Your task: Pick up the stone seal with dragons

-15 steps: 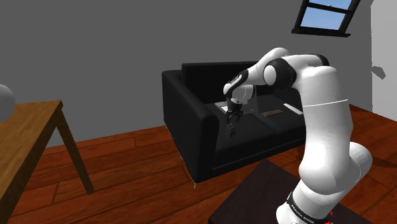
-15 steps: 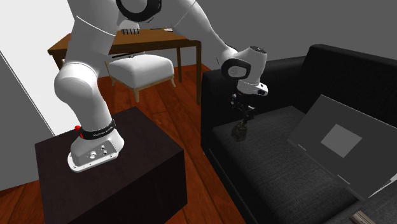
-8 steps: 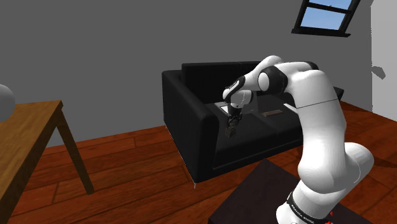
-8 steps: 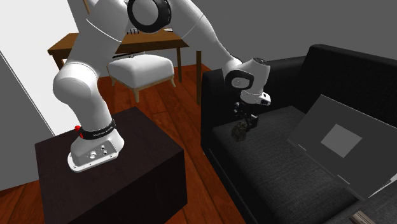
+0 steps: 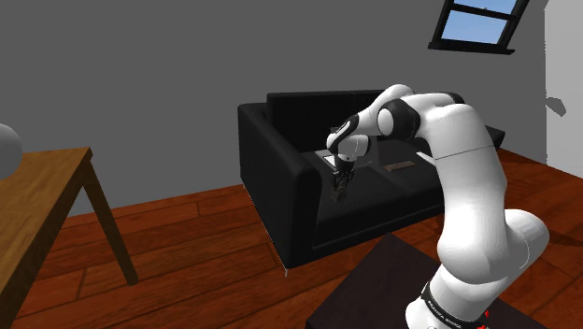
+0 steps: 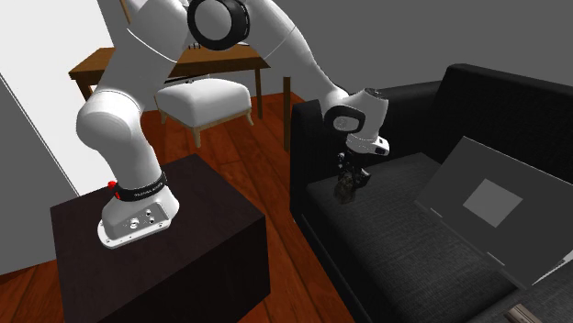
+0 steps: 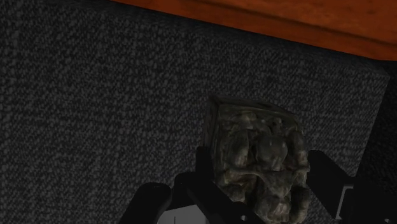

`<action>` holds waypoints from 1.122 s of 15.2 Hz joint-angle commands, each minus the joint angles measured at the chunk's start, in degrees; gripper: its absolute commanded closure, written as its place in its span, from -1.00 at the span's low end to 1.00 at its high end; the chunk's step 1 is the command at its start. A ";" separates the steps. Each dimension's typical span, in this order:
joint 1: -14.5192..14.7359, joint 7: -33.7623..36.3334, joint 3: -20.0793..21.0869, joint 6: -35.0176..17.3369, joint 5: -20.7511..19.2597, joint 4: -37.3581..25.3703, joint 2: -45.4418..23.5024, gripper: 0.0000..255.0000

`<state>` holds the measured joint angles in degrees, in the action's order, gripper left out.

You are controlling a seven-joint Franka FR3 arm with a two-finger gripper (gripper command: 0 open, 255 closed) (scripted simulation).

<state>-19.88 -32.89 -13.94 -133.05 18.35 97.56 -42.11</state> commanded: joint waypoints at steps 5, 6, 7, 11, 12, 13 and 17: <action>-0.05 -0.03 -0.07 -0.05 -0.03 0.07 0.03 1.00; 0.00 0.04 -0.04 -0.07 -0.02 0.00 -0.05 1.00; 0.10 0.15 -0.19 0.36 -0.18 0.14 0.53 1.00; 0.49 0.63 -0.75 2.19 -0.85 0.53 2.77 1.00; 0.58 0.75 -0.89 2.66 -1.02 0.60 3.32 1.00; 0.67 0.87 -1.02 3.14 -1.19 0.65 3.86 1.00; 1.02 1.38 -1.55 5.10 -1.88 0.74 5.95 1.00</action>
<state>-18.98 -31.62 -15.32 -128.47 16.68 98.05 -36.93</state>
